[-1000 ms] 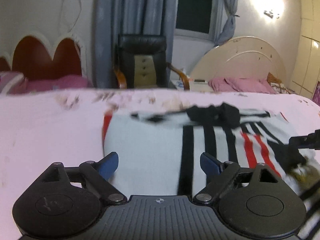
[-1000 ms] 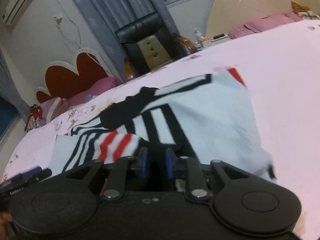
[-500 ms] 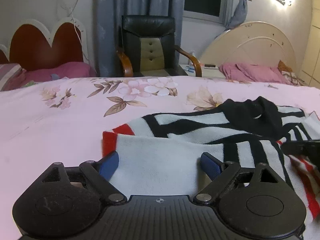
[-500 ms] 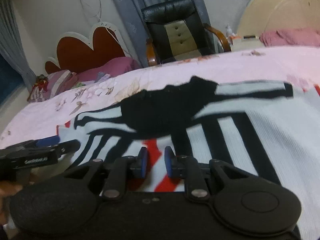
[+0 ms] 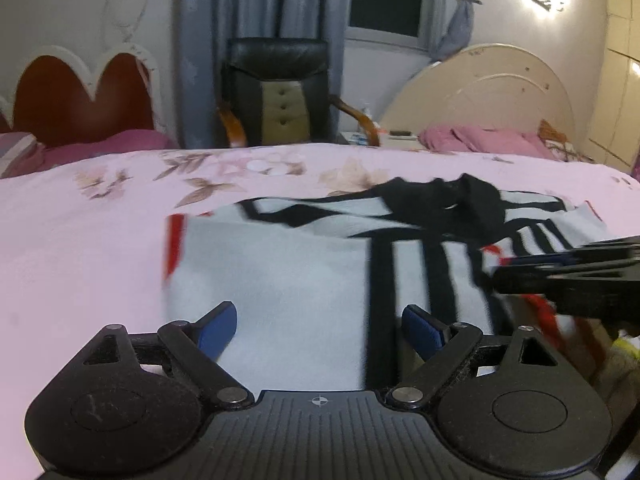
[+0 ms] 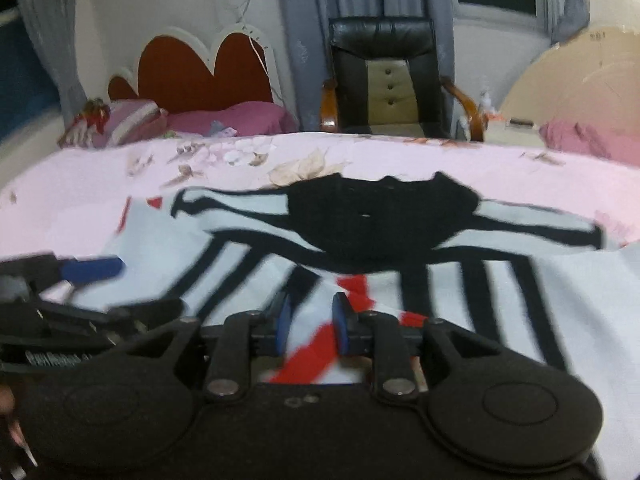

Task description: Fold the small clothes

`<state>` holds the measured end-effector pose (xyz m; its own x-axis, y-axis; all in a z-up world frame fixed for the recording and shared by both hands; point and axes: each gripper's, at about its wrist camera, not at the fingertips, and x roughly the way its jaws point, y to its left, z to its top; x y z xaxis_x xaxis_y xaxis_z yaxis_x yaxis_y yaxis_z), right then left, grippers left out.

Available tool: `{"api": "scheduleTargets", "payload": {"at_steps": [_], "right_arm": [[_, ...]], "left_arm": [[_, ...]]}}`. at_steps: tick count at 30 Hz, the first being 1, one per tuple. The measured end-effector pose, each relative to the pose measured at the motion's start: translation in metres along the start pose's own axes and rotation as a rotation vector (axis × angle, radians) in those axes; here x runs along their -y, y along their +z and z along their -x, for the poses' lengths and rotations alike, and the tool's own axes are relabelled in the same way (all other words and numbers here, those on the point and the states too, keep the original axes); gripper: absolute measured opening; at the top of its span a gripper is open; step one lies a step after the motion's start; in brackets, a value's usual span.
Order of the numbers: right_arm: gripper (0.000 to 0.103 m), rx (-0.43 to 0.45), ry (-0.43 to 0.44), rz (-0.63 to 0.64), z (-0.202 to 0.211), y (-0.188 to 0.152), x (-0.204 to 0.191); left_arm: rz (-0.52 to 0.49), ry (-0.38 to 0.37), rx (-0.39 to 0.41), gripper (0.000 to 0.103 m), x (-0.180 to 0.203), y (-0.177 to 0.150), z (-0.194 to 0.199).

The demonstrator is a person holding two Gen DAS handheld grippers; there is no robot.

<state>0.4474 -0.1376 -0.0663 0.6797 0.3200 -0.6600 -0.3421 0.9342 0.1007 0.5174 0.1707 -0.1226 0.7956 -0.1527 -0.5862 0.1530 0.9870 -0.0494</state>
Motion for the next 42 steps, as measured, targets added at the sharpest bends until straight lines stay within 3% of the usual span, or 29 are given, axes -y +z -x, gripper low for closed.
{"api": "scheduleTargets", "payload": {"at_steps": [4,6,8,14,18,22,25,26,27,28,29,34,38,40,42], "right_arm": [[0.025,0.002,-0.085,0.027,0.029,-0.021,0.026],[0.024,0.008,-0.11,-0.005,0.043,-0.031,0.046],[0.023,0.016,-0.126,-0.027,0.054,-0.04,0.062],[0.026,0.007,-0.128,-0.045,0.054,-0.038,0.064],[0.044,0.053,-0.127,-0.085,0.072,-0.036,0.07],[0.044,0.029,-0.1,-0.152,0.079,-0.042,0.087],[0.046,-0.019,-0.033,-0.252,0.069,-0.046,0.102],[0.045,-0.016,-0.023,-0.266,0.066,-0.047,0.104],[0.036,-0.012,-0.018,-0.261,0.064,-0.047,0.103],[0.013,-0.011,-0.015,-0.241,0.063,-0.046,0.101],[0.009,-0.008,-0.021,-0.218,0.062,-0.045,0.098],[0.009,0.104,-0.031,-0.133,0.078,-0.037,0.09],[0.01,0.016,-0.041,-0.161,0.056,-0.048,0.1],[0.021,0.027,-0.047,-0.156,0.06,-0.045,0.099],[0.025,0.072,-0.051,-0.178,0.067,-0.041,0.1]], "left_arm": [[0.017,0.065,-0.019,0.089,-0.024,-0.015,0.014],[0.093,0.032,-0.023,0.089,-0.04,-0.021,0.016],[0.084,0.044,-0.023,0.089,-0.043,-0.02,0.014],[0.069,0.081,-0.027,0.089,-0.036,-0.018,0.015],[0.029,0.076,0.023,0.089,-0.022,-0.015,0.038],[0.001,0.064,0.051,0.089,-0.005,-0.017,0.055],[-0.021,0.078,0.0,0.089,0.003,-0.023,0.044],[-0.026,0.09,-0.011,0.089,0.005,-0.026,0.04],[-0.026,0.094,-0.012,0.089,0.006,-0.027,0.038],[-0.021,0.101,-0.007,0.089,0.007,-0.028,0.038],[-0.015,0.105,-0.005,0.089,0.007,-0.027,0.037],[-0.014,0.118,-0.002,0.089,0.01,-0.03,0.034],[-0.024,0.12,-0.011,0.089,0.01,-0.025,0.032],[-0.035,0.116,0.007,0.089,0.009,-0.02,0.036],[-0.038,0.105,0.027,0.089,0.006,-0.013,0.034]]}}
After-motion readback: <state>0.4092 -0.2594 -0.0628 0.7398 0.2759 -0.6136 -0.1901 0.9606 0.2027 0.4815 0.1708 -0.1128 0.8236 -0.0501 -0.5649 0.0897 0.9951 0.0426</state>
